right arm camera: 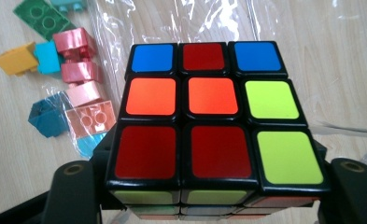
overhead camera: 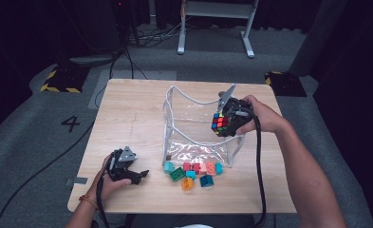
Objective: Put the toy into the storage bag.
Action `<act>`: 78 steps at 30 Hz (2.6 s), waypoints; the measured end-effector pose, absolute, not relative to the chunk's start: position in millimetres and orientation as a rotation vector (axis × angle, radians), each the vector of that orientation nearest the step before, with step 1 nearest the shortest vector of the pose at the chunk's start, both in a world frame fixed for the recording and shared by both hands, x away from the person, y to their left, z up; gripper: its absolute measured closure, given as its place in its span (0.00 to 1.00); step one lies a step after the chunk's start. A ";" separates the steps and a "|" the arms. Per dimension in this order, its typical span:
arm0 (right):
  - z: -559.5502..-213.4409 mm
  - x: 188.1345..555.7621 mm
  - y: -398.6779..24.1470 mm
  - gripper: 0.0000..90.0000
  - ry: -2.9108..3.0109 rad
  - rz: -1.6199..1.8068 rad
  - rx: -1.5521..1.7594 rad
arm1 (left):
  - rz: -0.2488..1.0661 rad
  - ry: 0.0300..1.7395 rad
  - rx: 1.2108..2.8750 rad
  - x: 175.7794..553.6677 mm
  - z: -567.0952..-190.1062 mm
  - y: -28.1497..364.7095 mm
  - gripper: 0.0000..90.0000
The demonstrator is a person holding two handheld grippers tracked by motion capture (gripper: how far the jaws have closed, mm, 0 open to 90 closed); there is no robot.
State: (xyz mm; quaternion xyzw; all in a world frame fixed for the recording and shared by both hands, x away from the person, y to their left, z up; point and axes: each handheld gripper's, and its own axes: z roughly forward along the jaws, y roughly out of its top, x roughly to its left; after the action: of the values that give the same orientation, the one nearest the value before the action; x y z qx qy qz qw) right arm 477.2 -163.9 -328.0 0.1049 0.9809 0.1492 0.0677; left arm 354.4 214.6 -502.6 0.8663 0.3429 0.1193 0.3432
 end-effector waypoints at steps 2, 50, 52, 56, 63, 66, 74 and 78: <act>-328.2 476.8 -162.3 0.37 2.965 0.436 0.311 | 0.309 0.891 2.253 354.4 -502.4 214.7 0.15; -293.1 405.0 -240.6 0.33 2.379 1.252 0.408 | 0.310 0.891 2.249 354.4 -502.7 214.6 0.15; -294.9 400.2 -246.7 0.33 2.367 1.258 0.415 | 0.310 0.890 2.249 354.4 -502.7 214.6 0.15; -299.6 389.8 -260.1 0.33 2.333 1.258 0.405 | 0.310 0.890 2.249 354.4 -502.8 214.6 0.15; -310.4 375.3 -282.7 0.33 2.293 1.292 0.447 | 0.316 0.890 2.250 354.4 -502.6 214.7 0.15; -317.3 369.9 -290.0 0.33 2.293 1.293 0.468 | 0.314 0.890 2.250 354.4 -502.6 214.6 0.15; -348.2 363.8 -296.3 0.34 2.314 1.287 0.537 | 0.315 0.890 2.250 354.2 -502.7 214.7 0.15; -376.8 363.5 -293.3 0.34 2.361 1.258 0.579 | 0.307 0.889 2.248 353.9 -502.9 214.8 0.15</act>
State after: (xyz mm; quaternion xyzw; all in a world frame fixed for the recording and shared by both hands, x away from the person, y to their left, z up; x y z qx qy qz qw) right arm 363.5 -293.3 -376.8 0.2072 0.8449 0.4504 0.2008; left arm 353.9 214.8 -502.9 0.8659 0.3423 0.1182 0.3451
